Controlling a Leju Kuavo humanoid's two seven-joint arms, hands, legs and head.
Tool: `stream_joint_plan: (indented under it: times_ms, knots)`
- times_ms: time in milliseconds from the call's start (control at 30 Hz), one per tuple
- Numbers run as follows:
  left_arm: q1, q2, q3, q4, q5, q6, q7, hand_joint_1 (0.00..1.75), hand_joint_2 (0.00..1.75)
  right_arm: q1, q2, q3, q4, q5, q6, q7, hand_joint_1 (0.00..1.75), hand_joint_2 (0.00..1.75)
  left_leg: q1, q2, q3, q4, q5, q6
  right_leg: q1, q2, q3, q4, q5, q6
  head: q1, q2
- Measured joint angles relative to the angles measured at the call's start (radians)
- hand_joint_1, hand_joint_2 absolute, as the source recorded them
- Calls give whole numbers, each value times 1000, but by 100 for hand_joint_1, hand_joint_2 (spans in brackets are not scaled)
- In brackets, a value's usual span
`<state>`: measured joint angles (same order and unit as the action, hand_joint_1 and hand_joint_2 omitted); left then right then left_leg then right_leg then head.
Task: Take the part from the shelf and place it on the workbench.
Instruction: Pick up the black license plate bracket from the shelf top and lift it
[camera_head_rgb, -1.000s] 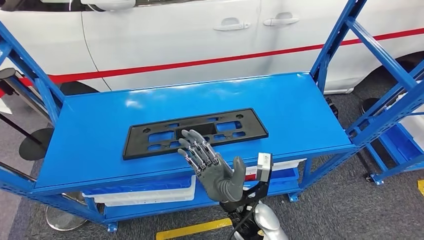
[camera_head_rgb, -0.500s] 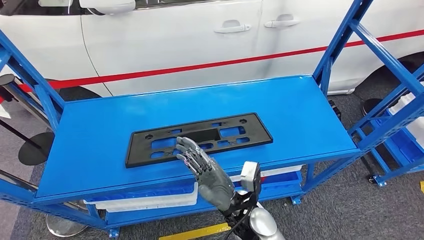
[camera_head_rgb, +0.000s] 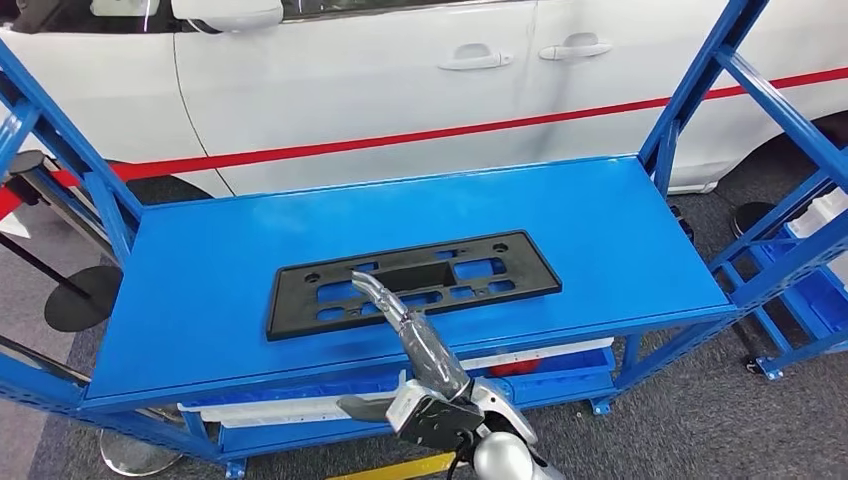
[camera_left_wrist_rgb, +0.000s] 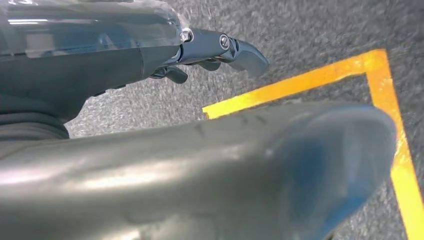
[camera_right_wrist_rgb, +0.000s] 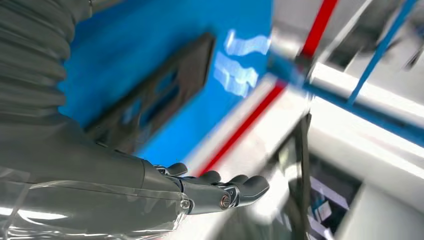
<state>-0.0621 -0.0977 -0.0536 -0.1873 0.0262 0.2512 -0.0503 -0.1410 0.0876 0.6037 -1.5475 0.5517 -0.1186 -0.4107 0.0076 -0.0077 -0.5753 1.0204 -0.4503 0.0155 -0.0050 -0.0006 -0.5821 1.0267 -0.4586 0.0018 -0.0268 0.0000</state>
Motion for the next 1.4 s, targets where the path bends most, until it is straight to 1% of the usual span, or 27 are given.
stream_joint_plan:
  times_ms: [100, 133, 200, 267, 300, 333, 367, 433, 467, 500, 600, 667, 700, 767, 800, 833, 867, 967, 1000, 1033, 1100, 1167, 1200, 1267, 1333, 1367, 1400]
  knots:
    - [1, -1, 4, 0, 6, -7, -7, 0, 0, -17, -5, 37, 1, 179, -139, 14, 0, 175, 1, 2, 3, -2, -3, -18, -2, 1, 4, -13, 5, -7, 0, 0]
    - [1, -1, 6, 0, 8, -8, -7, 0, 0, -24, -6, 53, 2, 245, -186, 25, 0, 175, 1, 3, -2, 13, -15, -22, -5, 0, 7, -19, 8, -12, -1, 0]
    - [1, -1, 11, 0, 12, -8, -5, 0, 0, -42, -5, 89, 3, 362, -257, 55, 0, 175, 3, 3, -39, 99, -68, -29, -7, -2, 11, -25, 11, -19, -2, 0]
    - [2, -2, 17, 0, 15, -6, -4, 0, 0, -59, -5, 123, 7, 448, -291, 89, 0, 175, 4, 3, -100, 227, -124, -34, -6, -2, 10, -25, 11, -21, -2, 0]
    - [3, -2, 20, 0, 16, -6, -4, 0, 0, -65, -5, 135, 10, 475, -298, 103, 0, 175, 5, 3, -118, 264, -131, -36, -5, -3, 10, -24, 10, -22, -2, 0]
    - [4, -2, 23, 0, 16, -6, -5, 0, 0, -69, -6, 146, 15, 495, -303, 114, 0, 175, 5, 3, -120, 267, -120, -37, -5, -3, 10, -23, 10, -21, -2, 0]
    - [5, -3, 24, 0, 17, -8, -6, 0, 0, -72, -7, 154, 21, 505, -307, 121, 0, 175, 6, 3, -102, 228, -92, -37, -6, -2, 11, -22, 9, -20, -2, 0]
    - [4, -3, 27, 0, 18, -14, -12, 0, 0, -76, -14, 167, 38, 514, -315, 126, 0, 175, 7, 4, -36, 91, -29, -35, -5, -2, 11, -17, 5, -14, -2, 0]
    - [4, -4, 28, 0, 19, -17, -14, 0, 0, -77, -18, 172, 47, 516, -317, 126, 0, 175, 6, 4, -11, 37, -11, -30, -3, -1, 11, -14, 3, -10, -2, 0]
    - [4, -4, 30, 0, 19, -20, -16, 0, 0, -77, -24, 176, 55, 517, -316, 127, 0, 175, 5, 3, 3, 7, -4, -25, -1, -1, 9, -12, 2, -5, -1, 0]
    - [6, -6, 34, 0, 19, -26, -20, 0, 0, -78, -47, 189, 79, 513, -294, 132, 0, 175, 2, 2, 5, -4, -1, -6, -1, -1, 8, -12, 3, 9, 0, 0]
    - [7, -6, 37, 0, 19, -28, -22, 0, 0, -83, -65, 194, 96, 504, -270, 139, 0, 175, 3, 2, 6, -9, 4, 7, -3, -1, -6, 20, -21, 20, 0, 0]
    - [6, -7, 38, 0, 19, -29, -22, 0, 0, -86, -74, 195, 104, 500, -262, 141, 0, 175, 4, 3, 6, -11, 6, 12, -5, -1, -27, 66, -48, 24, 0, 0]
    - [6, -7, 39, 0, 19, -30, -23, 0, 0, -90, -91, 195, 122, 492, -248, 142, 0, 175, 3, 3, 3, -10, 6, 17, -7, 0, -93, 199, -112, 30, 0, 0]
    - [6, -7, 40, 0, 19, -30, -23, 0, 0, -91, -98, 196, 131, 486, -241, 142, 0, 175, 2, 3, 2, -10, 6, 18, -8, 0, -121, 255, -129, 31, 0, 0]
    - [7, -6, 40, 0, 18, -31, -23, 0, 0, -91, -105, 198, 138, 479, -231, 142, 0, 175, 1, 2, 2, -10, 6, 18, -8, 0, -136, 279, -128, 31, 0, 0]
    - [7, -6, 40, 0, 18, -32, -23, 0, 0, -93, -110, 199, 145, 471, -218, 143, 0, 175, 1, 2, 3, -10, 6, 18, -8, 0, -131, 265, -107, 29, 0, 0]
    - [7, -7, 42, 0, 18, -34, -27, 0, 0, -104, -123, 206, 164, 450, -176, 146, 0, 175, -1, 0, 7, -10, 5, 16, -5, 0, -44, 85, -7, 14, 0, 0]
    - [6, -8, 43, 0, 19, -34, -29, 0, 0, -111, -128, 210, 172, 443, -165, 144, 0, 175, -4, -1, 8, -9, 4, 14, -3, -1, -19, 33, 9, 10, 0, 0]
    - [6, -8, 45, 0, 20, -34, -31, 0, 0, -118, -133, 214, 182, 433, -158, 139, 0, 175, -5, 0, 7, -8, 3, 11, 0, -1, -8, 9, 12, 7, 0, 0]
    - [5, -9, 49, 0, 24, -36, -37, 0, 0, -133, -145, 228, 211, 404, -142, 118, 0, 175, -6, 0, 5, -9, 2, 1, 6, 0, -2, -10, 9, 3, 0, 0]
    - [5, -9, 52, 0, 29, -38, -42, 0, 0, -140, -154, 244, 237, 383, -136, 97, 0, 175, -4, 1, 7, -8, -1, -10, 4, 0, 0, -17, 13, -6, 0, 0]
    - [5, -9, 54, 0, 32, -39, -42, 0, 0, -143, -156, 253, 244, 381, -137, 92, 0, 175, -4, 1, 3, 4, -11, -16, 1, -1, 3, -22, 15, -12, -1, 0]
    - [5, -9, 58, 0, 36, -40, -42, 0, 0, -147, -157, 273, 252, 384, -147, 87, 0, 175, -3, 2, -32, 83, -60, -23, -3, -3, 7, -29, 18, -22, -3, 0]
    - [6, -9, 64, 0, 38, -40, -41, 0, 0, -146, -159, 292, 260, 388, -161, 87, 0, 175, -1, 3, -94, 215, -120, -29, -1, -4, 7, -29, 17, -26, -4, 0]
    - [8, -9, 66, 0, 38, -40, -40, 0, 0, -144, -160, 299, 264, 389, -168, 87, 0, 175, 0, 3, -115, 258, -131, -31, 0, -5, 7, -28, 17, -27, -4, 0]
    - [9, -9, 69, 0, 38, -40, -40, 0, 0, -143, -161, 305, 267, 390, -175, 87, 0, 175, 1, 3, -120, 266, -122, -32, 1, -4, 7, -27, 16, -27, -4, 0]
